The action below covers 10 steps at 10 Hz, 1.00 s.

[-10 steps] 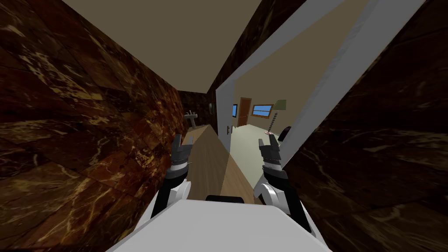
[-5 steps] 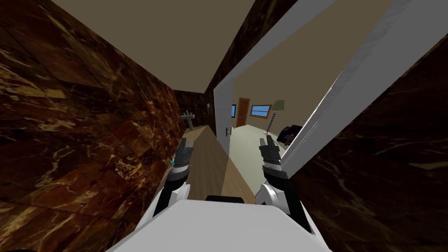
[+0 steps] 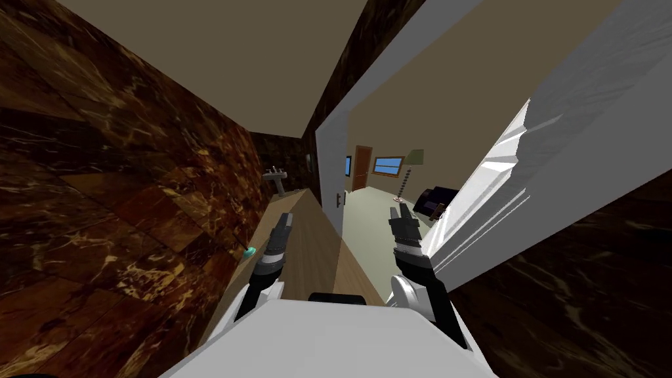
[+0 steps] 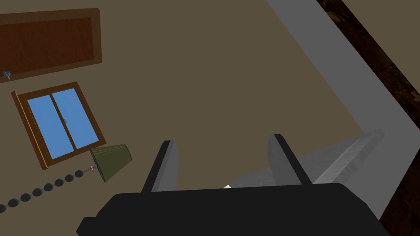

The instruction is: Push the door open

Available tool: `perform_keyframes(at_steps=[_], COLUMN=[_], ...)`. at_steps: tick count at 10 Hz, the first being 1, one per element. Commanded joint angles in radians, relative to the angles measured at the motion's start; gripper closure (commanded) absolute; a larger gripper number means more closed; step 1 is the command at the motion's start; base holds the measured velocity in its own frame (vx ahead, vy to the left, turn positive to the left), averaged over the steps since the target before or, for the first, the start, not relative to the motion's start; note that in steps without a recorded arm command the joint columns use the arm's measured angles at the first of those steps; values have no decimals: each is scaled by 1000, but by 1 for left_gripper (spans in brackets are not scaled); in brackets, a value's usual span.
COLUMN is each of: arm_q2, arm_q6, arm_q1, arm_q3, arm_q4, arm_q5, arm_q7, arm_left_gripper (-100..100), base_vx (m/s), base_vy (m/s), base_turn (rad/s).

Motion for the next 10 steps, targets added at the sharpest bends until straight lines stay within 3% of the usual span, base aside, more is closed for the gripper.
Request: perform_keyframes(at_steps=[1,6,10], arm_q2=[6,20,26], arm_q6=[-20,-78,-109], arm_q1=[1,17,26], arm_q3=[3,11,16], arm_q4=[36,131,183], arm_q5=[-27,-99,-137], arm_q7=[-37,-130,-181], arm_left_gripper=[-100,-100,-100], base_vx=[207,154,117], base_vy=[36,19,20], base_turn=[-100,-77,-62])
